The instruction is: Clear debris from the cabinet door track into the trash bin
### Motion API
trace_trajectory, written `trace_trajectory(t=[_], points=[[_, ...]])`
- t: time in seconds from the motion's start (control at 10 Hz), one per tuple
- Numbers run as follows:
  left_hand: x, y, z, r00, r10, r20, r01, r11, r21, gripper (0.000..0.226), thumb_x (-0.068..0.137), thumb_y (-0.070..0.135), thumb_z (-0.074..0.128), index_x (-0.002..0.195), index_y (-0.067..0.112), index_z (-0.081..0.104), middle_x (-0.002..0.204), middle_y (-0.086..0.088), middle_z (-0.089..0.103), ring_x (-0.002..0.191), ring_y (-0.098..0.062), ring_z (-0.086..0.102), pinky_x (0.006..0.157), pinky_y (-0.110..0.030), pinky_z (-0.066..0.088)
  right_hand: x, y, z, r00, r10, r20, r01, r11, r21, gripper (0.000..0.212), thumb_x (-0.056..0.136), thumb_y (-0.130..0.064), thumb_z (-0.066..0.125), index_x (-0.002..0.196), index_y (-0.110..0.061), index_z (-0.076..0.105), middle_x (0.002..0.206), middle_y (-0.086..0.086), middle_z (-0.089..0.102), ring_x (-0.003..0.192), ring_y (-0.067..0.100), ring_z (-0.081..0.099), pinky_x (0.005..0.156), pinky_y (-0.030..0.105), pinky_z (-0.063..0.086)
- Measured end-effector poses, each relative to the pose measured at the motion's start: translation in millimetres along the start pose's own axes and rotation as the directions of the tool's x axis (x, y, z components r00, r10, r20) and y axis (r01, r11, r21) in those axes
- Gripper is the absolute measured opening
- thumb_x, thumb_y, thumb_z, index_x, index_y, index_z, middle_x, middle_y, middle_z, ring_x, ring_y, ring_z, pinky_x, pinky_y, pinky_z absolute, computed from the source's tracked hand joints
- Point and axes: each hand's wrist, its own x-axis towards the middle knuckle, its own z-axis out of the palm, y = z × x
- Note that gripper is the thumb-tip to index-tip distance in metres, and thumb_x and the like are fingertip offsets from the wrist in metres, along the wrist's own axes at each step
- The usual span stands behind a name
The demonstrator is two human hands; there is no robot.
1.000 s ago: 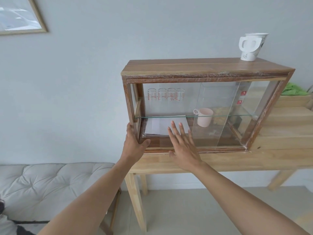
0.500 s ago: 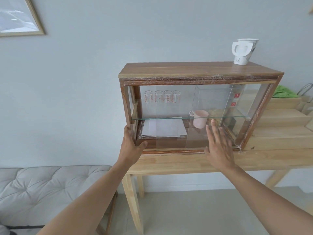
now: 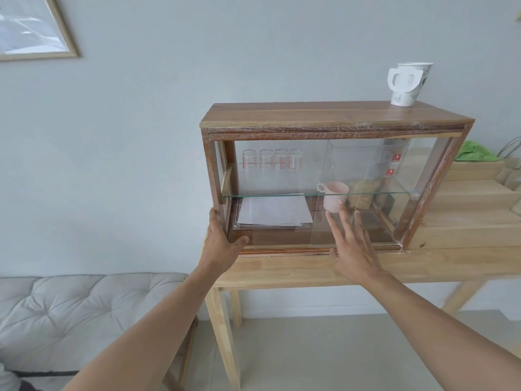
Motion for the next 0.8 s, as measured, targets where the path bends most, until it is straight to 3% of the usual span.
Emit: trace_trajectory(t=[0.2,0.4,0.5,0.7,0.8], points=[[-3.6,-1.6,-1.6,1.000,0.016,0.015,-0.017,0.999,0.036,0.116,0.094,0.030,0.086,0.172,0.039,0.000,0.178,-0.004,0.035,0.161,-0.035,0.041,0.129,-0.058,0.039,3.4,-24.1,5.8,0.998,-0.055,-0.004,0.055,0.998,-0.005,0.105,0.083,-0.016,0.075,0.171,-0.017,0.018,0.181,0.014,-0.008,0.158,0.062,0.016,0.113,0.066,0.047],[-7.3,-2.6,-1.8,0.999,0.021,0.035,-0.023,0.999,0.038,0.121,0.096,0.030,0.085,0.176,0.032,-0.007,0.185,-0.001,0.021,0.168,-0.031,0.030,0.133,-0.056,0.034,6.5,-40.7,8.9,0.993,-0.114,-0.024,0.114,0.993,-0.015,0.096,0.086,-0.011,0.071,0.170,-0.016,0.024,0.181,0.015,-0.005,0.158,0.063,0.016,0.117,0.066,0.041],[-8.5,-2.7,-3.0,0.999,0.011,0.038,-0.012,0.999,0.044,0.122,0.096,0.031,0.086,0.176,0.030,-0.007,0.184,-0.001,0.025,0.167,-0.030,0.032,0.133,-0.055,0.034,7.9,-46.4,9.8,0.992,-0.126,-0.019,0.126,0.992,-0.002,0.089,0.089,-0.012,0.068,0.169,-0.016,0.028,0.181,0.014,-0.003,0.158,0.063,0.014,0.119,0.068,0.039],[-16.8,6.0,-9.7,0.998,-0.012,0.066,0.006,0.996,0.091,0.121,0.098,0.031,0.084,0.177,0.026,-0.009,0.185,-0.002,0.022,0.168,-0.031,0.030,0.134,-0.052,0.032,8.1,-50.9,7.7,0.988,-0.156,0.016,0.154,0.984,0.093,0.084,0.096,-0.010,0.057,0.171,-0.020,0.019,0.180,0.005,-0.018,0.162,0.057,-0.005,0.127,0.064,0.029],[-31.3,19.2,-6.6,0.999,0.038,0.017,-0.041,0.953,0.302,0.112,0.102,0.036,0.077,0.178,0.024,-0.004,0.187,-0.006,0.014,0.171,-0.035,0.021,0.134,-0.057,0.031,5.8,-46.3,1.0,0.990,-0.138,-0.006,0.137,0.972,0.190,0.083,0.097,-0.007,0.055,0.170,-0.021,0.020,0.181,0.000,-0.016,0.166,0.044,-0.007,0.129,0.056,0.030]])
